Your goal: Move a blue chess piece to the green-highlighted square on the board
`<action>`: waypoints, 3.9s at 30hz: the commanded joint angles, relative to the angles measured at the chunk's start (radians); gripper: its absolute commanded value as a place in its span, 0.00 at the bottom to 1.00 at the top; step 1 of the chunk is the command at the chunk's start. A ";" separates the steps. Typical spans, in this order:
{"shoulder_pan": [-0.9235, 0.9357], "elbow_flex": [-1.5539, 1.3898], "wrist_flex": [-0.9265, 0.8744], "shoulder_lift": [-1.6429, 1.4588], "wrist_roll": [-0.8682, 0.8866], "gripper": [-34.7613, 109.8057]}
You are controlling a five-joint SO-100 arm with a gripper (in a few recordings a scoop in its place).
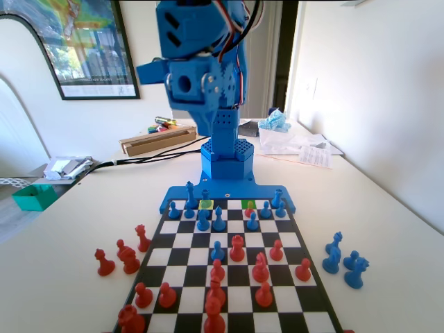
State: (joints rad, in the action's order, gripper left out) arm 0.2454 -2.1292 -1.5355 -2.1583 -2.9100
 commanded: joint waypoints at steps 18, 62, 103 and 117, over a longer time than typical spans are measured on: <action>0.041 -0.433 0.505 0.043 -0.146 0.33; 0.054 -0.663 0.881 0.178 -0.170 0.33; -0.098 -0.474 0.706 0.213 0.020 0.25; -0.365 -0.462 0.678 0.183 0.314 0.25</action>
State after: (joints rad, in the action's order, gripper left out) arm -0.0690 -2.6108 -0.8483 -1.9159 -2.6262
